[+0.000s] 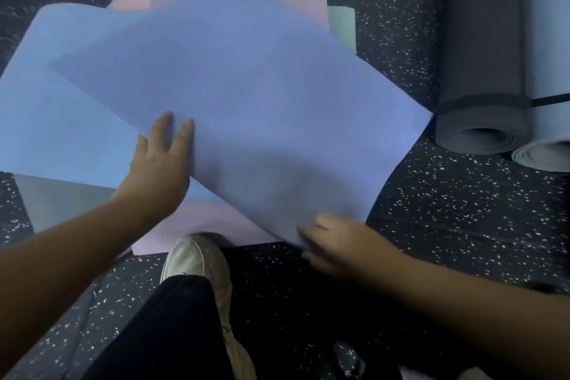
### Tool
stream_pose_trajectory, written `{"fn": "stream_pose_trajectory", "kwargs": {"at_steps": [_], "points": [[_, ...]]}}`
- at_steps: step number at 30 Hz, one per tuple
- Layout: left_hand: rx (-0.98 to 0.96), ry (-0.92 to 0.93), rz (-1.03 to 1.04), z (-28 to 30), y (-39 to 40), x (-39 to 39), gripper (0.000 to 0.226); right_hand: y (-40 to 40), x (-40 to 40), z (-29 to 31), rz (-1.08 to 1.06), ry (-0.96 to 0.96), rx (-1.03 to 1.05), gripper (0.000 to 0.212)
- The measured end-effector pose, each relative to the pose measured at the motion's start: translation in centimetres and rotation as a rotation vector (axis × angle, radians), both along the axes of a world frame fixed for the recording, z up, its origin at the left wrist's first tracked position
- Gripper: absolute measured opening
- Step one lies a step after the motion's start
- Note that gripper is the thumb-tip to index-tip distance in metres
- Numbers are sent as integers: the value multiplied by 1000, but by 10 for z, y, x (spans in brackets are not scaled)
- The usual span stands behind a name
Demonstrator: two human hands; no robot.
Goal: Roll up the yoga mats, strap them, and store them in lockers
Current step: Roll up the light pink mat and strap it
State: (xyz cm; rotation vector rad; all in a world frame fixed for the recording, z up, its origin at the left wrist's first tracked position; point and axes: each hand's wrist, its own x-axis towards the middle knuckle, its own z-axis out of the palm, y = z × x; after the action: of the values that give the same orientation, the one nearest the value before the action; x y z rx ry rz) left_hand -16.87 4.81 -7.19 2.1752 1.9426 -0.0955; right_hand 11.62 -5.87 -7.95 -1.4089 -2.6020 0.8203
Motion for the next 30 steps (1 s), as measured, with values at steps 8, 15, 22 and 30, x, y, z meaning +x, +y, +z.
{"fn": "stream_pose_trajectory", "kwargs": {"at_steps": [8, 15, 22, 30], "points": [[-180, 112, -63, 14, 34, -1, 73, -13, 52, -26, 71, -212, -156, 55], [-123, 76, -155, -9, -1, 13, 80, -12, 63, -32, 86, -351, -118, 57], [-11, 86, -250, -13, -3, 0, 74, -15, 58, -31, 206, -519, -30, 52], [231, 40, -228, 7, 18, 4, 75, -20, 55, -27, 77, -361, 84, 63]]}}
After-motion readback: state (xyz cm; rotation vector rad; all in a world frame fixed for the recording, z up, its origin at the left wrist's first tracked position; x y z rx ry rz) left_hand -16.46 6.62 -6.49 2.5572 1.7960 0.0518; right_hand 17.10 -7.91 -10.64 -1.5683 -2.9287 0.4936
